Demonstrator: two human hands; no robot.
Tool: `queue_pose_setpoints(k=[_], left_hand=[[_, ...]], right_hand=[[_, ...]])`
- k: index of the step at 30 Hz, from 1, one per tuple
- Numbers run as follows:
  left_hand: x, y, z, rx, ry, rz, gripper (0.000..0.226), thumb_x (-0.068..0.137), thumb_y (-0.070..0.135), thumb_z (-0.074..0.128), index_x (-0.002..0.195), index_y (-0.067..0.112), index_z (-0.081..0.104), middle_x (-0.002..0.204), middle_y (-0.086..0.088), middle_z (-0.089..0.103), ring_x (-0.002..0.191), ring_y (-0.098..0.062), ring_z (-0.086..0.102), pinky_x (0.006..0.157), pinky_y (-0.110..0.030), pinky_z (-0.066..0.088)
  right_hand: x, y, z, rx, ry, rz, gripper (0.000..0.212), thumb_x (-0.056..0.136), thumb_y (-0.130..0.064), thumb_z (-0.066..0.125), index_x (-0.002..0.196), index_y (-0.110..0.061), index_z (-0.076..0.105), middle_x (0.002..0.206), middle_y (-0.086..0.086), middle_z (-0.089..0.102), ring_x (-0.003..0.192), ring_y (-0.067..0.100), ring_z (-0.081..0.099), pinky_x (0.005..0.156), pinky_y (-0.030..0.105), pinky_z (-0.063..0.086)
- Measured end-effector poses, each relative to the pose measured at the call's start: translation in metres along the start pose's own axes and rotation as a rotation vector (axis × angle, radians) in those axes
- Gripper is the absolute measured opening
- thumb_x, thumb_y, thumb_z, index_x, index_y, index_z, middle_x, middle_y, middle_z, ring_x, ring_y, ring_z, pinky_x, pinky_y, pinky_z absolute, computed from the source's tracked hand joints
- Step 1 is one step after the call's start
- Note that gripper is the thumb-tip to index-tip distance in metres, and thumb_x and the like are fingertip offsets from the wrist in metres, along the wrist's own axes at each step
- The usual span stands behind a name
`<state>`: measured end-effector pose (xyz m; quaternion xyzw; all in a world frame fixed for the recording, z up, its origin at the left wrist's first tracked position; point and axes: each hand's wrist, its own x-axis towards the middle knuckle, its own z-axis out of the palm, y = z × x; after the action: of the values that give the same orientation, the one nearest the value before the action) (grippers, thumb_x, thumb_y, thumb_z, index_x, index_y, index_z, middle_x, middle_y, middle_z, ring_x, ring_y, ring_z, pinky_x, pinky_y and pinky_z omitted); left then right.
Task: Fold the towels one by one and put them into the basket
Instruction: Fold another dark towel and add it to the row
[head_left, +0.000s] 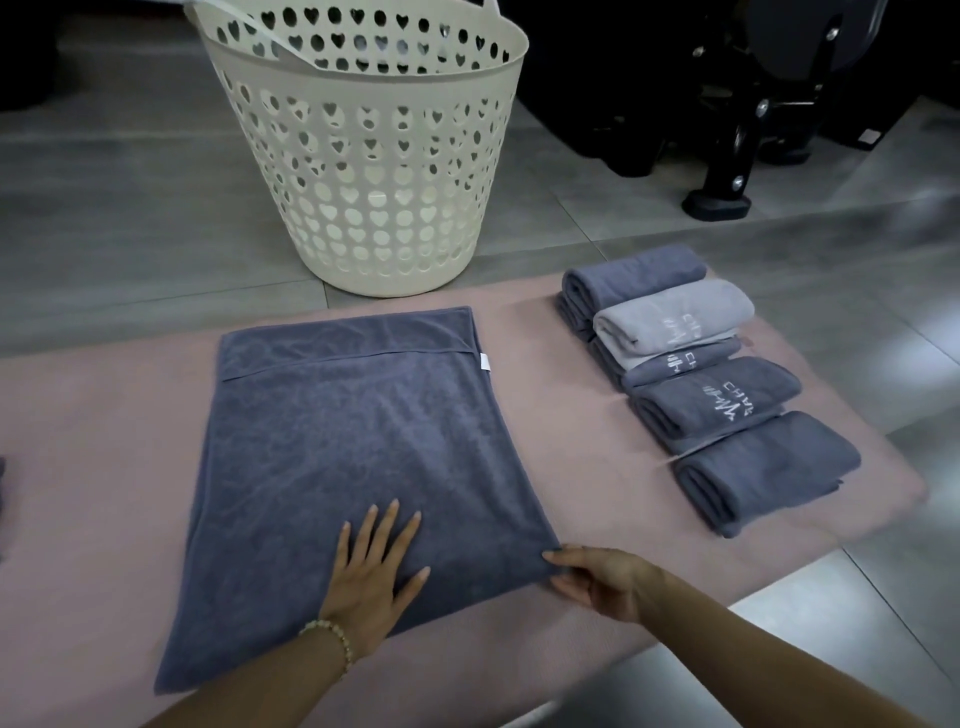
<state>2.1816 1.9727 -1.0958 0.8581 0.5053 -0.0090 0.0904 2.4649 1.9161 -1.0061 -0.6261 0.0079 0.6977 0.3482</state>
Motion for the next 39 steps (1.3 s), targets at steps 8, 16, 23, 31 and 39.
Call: queue_pose_setpoints(k=[8,16,23,31,39], left_hand=[[-0.002,0.003,-0.006,-0.043,-0.035,-0.017,0.062,0.097,0.058,0.01,0.151,0.027,0.008,0.144,-0.006,0.042,0.132,-0.027,0.032,0.111,-0.043,0.005],[-0.004,-0.001,-0.008,-0.033,-0.047,0.0,0.06,0.097,0.057,0.01,0.151,0.029,0.008,0.144,-0.004,0.045,0.133,-0.023,0.03,0.111,-0.04,0.005],[-0.011,-0.013,-0.007,0.025,-0.054,0.13,0.068,0.094,0.065,0.018,0.151,0.028,0.011,0.153,0.003,0.026,0.143,-0.02,0.016,0.111,-0.041,0.008],[-0.05,-0.066,-0.007,0.151,-0.027,0.395,0.07,0.087,0.074,0.028,0.147,0.038,0.026,0.157,0.006,0.02,0.143,-0.022,0.015,0.111,-0.045,0.01],[-0.058,-0.068,-0.012,-0.116,-0.101,0.271,0.046,0.101,0.048,0.013,0.144,0.042,0.028,0.153,0.02,0.023,0.139,-0.012,0.028,0.113,-0.03,0.014]], right_hand=[[0.007,-0.019,0.023,-0.279,0.06,0.174,0.031,0.076,-0.028,0.077,0.087,-0.005,0.058,0.074,0.008,0.056,0.063,0.015,0.052,0.047,0.02,0.052],[0.004,-0.03,0.016,-0.329,0.052,0.003,0.019,0.086,-0.018,0.067,0.1,-0.004,0.065,0.102,0.008,0.068,0.088,0.018,0.064,0.066,0.024,0.054],[0.014,-0.012,0.01,-0.764,0.307,-0.389,0.023,0.086,-0.014,0.068,0.071,-0.011,0.051,0.072,0.002,0.055,0.062,0.01,0.049,0.059,0.015,0.045],[0.022,0.006,0.047,-1.303,-0.105,-0.905,0.063,0.062,-0.08,0.056,0.104,-0.034,0.069,0.116,-0.011,0.059,0.108,0.003,0.055,0.098,0.016,0.04],[0.048,0.034,0.062,-1.68,-0.224,-1.0,0.078,0.065,-0.088,0.035,0.124,-0.041,0.058,0.14,-0.006,0.04,0.128,0.01,0.032,0.109,0.033,0.03]])
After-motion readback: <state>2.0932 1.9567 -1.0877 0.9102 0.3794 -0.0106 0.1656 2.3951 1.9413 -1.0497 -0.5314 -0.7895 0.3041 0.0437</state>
